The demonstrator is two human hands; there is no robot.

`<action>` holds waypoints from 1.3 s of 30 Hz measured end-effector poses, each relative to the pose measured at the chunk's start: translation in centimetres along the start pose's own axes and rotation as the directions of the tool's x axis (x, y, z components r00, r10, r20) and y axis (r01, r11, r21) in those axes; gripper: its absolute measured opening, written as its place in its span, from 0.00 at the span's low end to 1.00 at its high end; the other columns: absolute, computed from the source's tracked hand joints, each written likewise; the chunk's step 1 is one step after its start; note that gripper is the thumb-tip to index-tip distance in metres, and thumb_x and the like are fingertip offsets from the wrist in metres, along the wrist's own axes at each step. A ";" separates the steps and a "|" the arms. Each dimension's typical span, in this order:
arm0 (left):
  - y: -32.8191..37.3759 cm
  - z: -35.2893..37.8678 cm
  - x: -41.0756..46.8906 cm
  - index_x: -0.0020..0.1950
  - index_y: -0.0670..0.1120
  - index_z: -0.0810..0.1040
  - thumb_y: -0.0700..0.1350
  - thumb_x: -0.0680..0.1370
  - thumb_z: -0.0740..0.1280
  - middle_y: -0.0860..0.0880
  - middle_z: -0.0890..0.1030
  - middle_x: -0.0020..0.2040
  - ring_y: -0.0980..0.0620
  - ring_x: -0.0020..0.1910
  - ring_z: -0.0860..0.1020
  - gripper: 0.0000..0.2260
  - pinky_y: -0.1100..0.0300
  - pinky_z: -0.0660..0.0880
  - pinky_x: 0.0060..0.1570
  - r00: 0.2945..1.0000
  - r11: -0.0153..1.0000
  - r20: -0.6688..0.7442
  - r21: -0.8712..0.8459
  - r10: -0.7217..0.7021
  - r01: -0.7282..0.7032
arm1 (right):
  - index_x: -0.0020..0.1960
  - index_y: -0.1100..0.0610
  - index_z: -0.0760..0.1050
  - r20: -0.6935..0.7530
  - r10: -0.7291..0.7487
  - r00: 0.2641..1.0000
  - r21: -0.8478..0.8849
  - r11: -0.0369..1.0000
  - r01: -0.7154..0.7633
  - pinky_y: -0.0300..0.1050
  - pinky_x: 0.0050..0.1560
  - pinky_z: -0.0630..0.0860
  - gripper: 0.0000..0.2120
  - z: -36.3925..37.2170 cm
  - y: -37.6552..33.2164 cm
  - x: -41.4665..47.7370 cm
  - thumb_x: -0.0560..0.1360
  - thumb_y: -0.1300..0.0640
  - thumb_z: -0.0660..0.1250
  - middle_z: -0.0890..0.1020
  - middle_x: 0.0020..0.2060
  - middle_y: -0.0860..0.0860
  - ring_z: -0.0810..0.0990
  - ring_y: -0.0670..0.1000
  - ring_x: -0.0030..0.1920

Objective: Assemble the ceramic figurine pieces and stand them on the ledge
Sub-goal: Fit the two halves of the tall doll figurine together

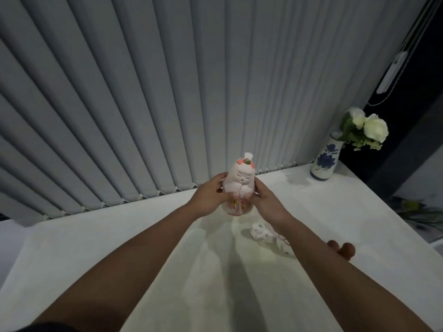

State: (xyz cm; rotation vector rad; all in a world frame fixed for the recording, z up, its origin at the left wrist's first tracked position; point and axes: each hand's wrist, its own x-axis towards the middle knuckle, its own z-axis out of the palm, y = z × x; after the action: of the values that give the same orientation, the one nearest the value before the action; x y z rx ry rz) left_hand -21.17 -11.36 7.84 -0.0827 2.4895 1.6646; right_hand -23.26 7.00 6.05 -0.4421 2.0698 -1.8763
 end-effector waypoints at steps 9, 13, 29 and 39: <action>4.6 7.8 2.0 0.59 0.62 0.74 0.55 0.64 0.76 0.54 0.83 0.57 0.55 0.56 0.80 0.25 0.47 0.75 0.62 0.999 0.999 -0.018 0.017 0.028 -0.028 | 0.66 0.43 0.71 -0.009 0.021 1.000 -0.059 0.998 -0.021 0.44 0.56 0.78 0.20 -9.2 -0.6 -1.8 0.78 0.61 0.63 0.80 0.60 0.43 0.78 0.46 0.60; 6.8 12.1 3.9 0.54 0.70 0.72 0.58 0.62 0.75 0.54 0.83 0.57 0.53 0.56 0.80 0.23 0.46 0.75 0.61 0.999 0.999 -0.021 0.016 0.035 -0.035 | 0.66 0.42 0.71 -0.026 0.038 0.999 -0.060 0.997 -0.040 0.42 0.55 0.77 0.21 -14.2 -0.4 -2.4 0.77 0.62 0.62 0.80 0.60 0.42 0.78 0.45 0.60; 10.1 21.2 11.0 0.63 0.56 0.73 0.56 0.64 0.75 0.51 0.82 0.58 0.51 0.56 0.80 0.28 0.46 0.76 0.60 0.994 1.000 -0.112 0.007 0.019 -0.019 | 0.67 0.44 0.70 0.043 0.068 0.997 -0.141 0.988 -0.061 0.42 0.55 0.77 0.20 -26.1 1.2 1.1 0.77 0.59 0.64 0.79 0.60 0.44 0.77 0.45 0.59; 7.4 20.0 17.7 0.64 0.52 0.72 0.48 0.66 0.78 0.51 0.82 0.58 0.51 0.57 0.80 0.29 0.50 0.75 0.61 0.993 0.991 -0.057 -0.092 -0.108 0.102 | 0.70 0.49 0.67 0.025 0.134 0.991 -0.086 0.988 -0.131 0.48 0.61 0.76 0.21 -26.5 5.5 7.7 0.78 0.58 0.63 0.77 0.65 0.49 0.76 0.51 0.63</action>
State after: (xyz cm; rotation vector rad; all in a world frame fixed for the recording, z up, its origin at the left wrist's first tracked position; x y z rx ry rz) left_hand -37.81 10.53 4.47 -0.2747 2.4082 1.7538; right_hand -41.65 28.02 2.83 -0.3423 2.1088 -1.7019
